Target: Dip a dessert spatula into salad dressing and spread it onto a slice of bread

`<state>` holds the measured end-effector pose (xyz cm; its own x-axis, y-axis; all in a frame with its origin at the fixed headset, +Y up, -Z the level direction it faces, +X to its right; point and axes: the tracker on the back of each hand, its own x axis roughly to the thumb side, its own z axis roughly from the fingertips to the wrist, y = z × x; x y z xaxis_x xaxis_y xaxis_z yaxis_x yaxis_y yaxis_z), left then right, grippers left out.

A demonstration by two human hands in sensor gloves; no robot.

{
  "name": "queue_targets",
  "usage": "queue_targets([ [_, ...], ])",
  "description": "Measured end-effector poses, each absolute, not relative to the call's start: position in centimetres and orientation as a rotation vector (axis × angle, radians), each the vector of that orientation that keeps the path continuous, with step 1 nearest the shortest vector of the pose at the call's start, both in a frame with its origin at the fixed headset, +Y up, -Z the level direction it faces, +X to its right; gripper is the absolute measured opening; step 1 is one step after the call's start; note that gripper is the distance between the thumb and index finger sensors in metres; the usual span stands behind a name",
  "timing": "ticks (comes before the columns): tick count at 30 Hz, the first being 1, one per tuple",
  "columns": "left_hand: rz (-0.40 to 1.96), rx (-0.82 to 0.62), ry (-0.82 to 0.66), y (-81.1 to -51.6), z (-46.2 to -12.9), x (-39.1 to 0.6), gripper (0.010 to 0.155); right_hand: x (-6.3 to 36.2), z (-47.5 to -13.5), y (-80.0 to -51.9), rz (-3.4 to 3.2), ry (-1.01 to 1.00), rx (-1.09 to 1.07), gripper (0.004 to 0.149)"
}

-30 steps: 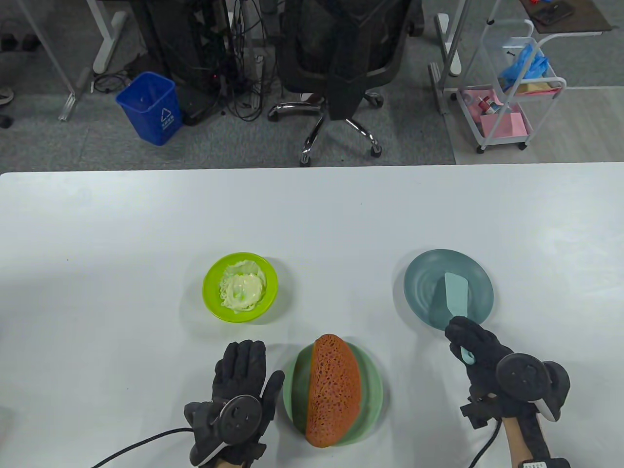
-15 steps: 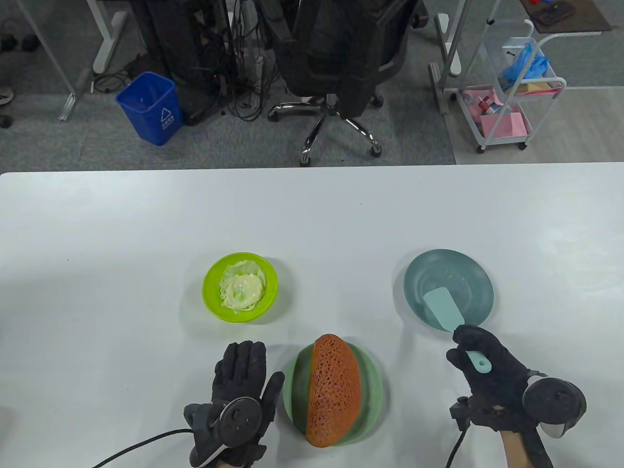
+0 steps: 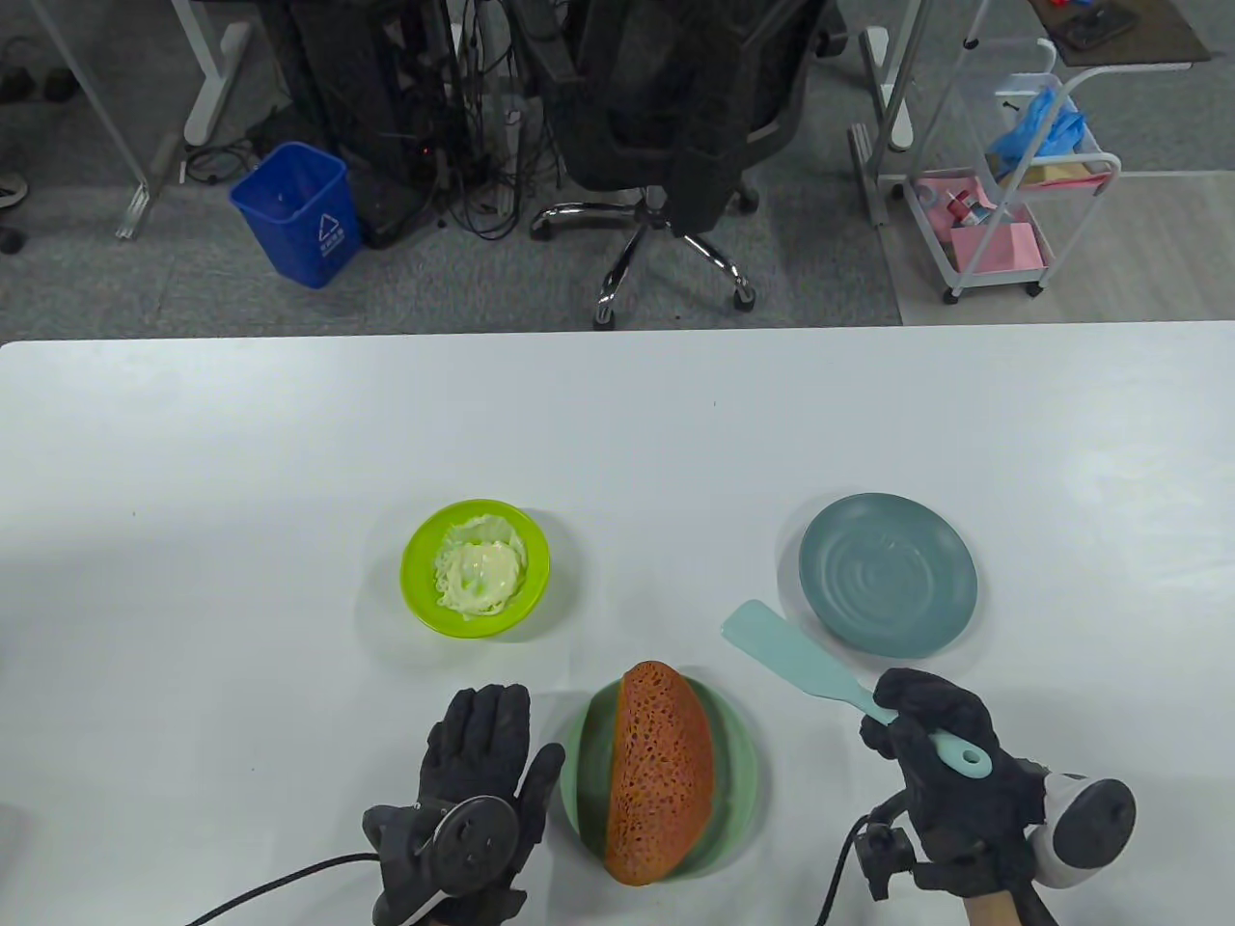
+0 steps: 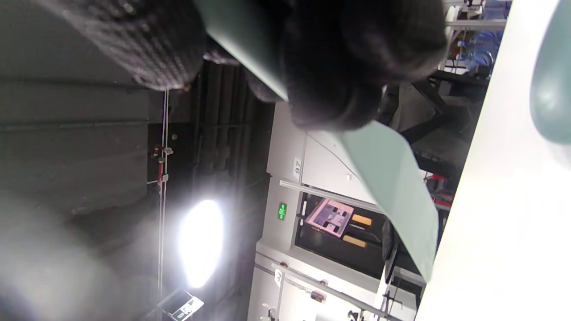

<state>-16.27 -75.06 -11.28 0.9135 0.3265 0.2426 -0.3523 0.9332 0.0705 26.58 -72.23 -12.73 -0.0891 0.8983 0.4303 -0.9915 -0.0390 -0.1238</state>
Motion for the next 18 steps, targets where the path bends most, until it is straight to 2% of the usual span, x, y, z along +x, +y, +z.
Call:
queue_targets([
  [9,0.394,0.007,-0.208,-75.6,-11.6,-16.2,0.075,26.2,-12.8,-73.2,1.54,-0.345,0.269,0.038],
  [13,0.452,-0.065,-0.184,-76.1,-11.9,-16.2,0.073,25.8,-13.0,-73.3,1.508,-0.323,0.299,0.046],
  [18,0.433,-0.122,-0.181,-76.5,-12.3,-15.9,0.072,25.2,-13.5,-72.9,1.515,-0.316,0.306,0.048],
])
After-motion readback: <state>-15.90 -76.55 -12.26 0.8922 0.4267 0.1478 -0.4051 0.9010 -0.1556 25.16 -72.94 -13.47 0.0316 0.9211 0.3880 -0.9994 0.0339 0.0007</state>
